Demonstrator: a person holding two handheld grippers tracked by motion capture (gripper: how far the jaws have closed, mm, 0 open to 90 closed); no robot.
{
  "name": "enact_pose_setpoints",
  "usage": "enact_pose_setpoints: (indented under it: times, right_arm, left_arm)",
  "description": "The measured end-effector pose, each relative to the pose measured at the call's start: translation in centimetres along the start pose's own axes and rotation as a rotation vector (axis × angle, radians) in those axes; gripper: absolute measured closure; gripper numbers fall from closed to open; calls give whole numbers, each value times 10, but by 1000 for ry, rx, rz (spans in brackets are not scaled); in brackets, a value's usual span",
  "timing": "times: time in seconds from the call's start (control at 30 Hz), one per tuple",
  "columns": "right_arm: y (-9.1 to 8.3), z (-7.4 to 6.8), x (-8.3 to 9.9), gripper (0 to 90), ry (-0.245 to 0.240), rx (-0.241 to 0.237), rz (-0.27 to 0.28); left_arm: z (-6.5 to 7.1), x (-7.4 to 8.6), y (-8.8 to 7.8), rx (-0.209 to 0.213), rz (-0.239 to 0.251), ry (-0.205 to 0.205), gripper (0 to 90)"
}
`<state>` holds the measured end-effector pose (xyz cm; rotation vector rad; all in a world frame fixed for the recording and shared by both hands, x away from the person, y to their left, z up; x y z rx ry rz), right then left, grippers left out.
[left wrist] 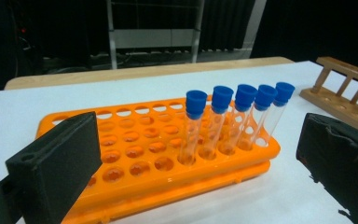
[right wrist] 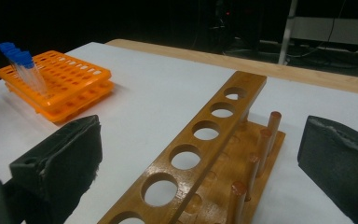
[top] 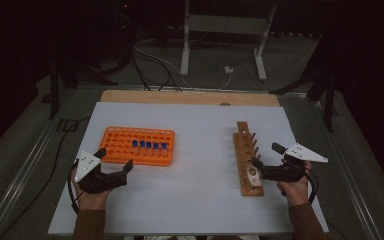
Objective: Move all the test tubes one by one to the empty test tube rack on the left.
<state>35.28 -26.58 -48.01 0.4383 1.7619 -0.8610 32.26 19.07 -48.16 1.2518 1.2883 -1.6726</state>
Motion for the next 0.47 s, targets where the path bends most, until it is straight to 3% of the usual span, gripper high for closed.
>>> enact_pose_setpoints:
  times: [0.47]
  right_arm:
    - [0, 6, 0, 3, -8, 18, 13]
  left_arm:
    - [-8, 3, 3, -33, 1, -35, 6]
Point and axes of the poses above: each handheld gripper's, and its own axes: y roughly forward along the jaws, x roughly out of its underside, z roughly to its right, the point moved 8 cm from there along y, roughly forward along the jaws, and after that the axes turned 8 degrees about -x, right-handed, at the moved point
